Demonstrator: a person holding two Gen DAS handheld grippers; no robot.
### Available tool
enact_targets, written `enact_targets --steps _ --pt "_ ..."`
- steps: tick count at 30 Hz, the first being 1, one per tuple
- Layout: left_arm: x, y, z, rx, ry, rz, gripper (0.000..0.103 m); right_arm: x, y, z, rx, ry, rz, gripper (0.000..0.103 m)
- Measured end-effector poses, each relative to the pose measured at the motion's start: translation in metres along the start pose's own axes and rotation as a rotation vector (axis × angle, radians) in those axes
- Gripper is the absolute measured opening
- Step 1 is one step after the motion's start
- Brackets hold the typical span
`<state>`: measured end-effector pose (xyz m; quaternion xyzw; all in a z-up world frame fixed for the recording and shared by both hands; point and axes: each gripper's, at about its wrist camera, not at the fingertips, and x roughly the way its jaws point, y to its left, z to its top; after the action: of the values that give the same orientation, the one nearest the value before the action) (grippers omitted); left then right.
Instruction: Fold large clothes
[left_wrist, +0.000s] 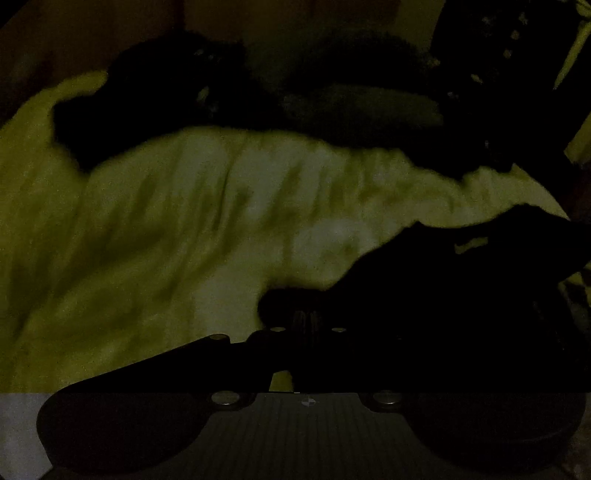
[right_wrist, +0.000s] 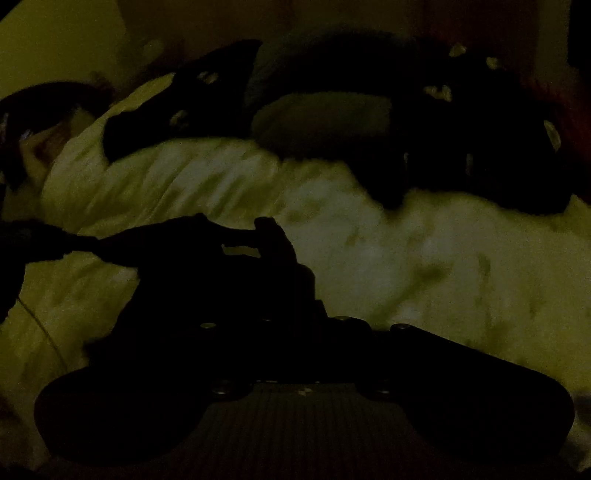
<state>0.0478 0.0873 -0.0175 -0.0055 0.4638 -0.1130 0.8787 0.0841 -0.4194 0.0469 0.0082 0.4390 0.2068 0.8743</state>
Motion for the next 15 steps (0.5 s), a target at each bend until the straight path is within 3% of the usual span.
enact_targets --steps 5,10,12,15 --pt "-0.016 -0.012 -0.095 -0.152 0.169 0.053 0.038 -0.032 0.03 -0.082 -0.152 0.098 0.025 0.009" --pt "0.006 -0.026 -0.144 -0.188 0.303 0.101 0.039 -0.005 0.042 -0.141 -0.262 0.226 -0.011 0.012" --pt "0.007 -0.029 -0.153 -0.201 0.316 0.128 0.039 0.01 0.039 -0.154 -0.277 0.297 -0.046 0.015" --pt "-0.012 -0.034 -0.148 -0.26 0.239 0.137 0.039 0.001 0.037 -0.155 -0.296 0.27 -0.054 0.015"
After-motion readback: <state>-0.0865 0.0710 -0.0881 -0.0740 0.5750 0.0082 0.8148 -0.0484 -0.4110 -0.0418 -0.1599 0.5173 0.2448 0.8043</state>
